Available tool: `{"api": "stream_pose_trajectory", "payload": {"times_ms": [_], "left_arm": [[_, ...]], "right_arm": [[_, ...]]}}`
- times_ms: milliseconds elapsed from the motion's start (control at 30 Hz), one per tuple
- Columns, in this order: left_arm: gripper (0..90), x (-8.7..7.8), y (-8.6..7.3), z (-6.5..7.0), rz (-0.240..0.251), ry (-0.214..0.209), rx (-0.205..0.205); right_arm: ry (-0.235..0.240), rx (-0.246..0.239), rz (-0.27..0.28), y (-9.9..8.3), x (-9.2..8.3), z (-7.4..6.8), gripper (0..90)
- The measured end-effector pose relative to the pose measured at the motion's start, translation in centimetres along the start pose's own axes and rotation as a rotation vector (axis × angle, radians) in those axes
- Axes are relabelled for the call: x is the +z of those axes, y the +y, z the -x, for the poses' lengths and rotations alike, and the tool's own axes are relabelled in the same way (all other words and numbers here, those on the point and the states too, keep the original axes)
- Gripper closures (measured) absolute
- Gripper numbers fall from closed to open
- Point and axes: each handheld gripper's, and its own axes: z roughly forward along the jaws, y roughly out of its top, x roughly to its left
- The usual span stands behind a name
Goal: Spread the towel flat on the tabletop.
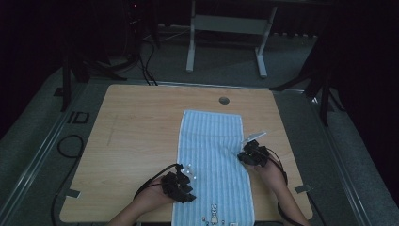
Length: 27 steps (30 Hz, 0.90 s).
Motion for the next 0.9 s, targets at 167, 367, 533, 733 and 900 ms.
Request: {"api": "stream_pose_trajectory", "payload": {"times_ms": [167, 367, 533, 733, 900], "left_arm": [[59.9, 0.4, -0.1, 0.9, 0.005, -0.086, 0.006], [59.8, -0.7, 0.4, 0.3, 0.056, -0.023, -0.012], [59.8, -2.0, 0.9, -2.5, 0.115, 0.065, -0.066], [59.7, -2.2, 2.6, -7.0, 0.147, 0.159, -0.120], [57.3, -1.5, 4.0, -9.0, 0.123, 0.239, -0.105]], "right_arm": [[-0.030, 0.038, -0.038, 0.2, -0.2, 1.6, 80.4], [-0.011, 0.042, 0.038, 0.6, -1.4, 0.8, 85.1], [0.007, 0.025, 0.039, 1.0, -1.2, 0.0, 85.0], [0.009, 0.017, 0.019, 1.6, 0.6, -0.4, 84.0], [0.000, 0.037, 0.022, 2.5, 1.3, 0.1, 83.0]]}}
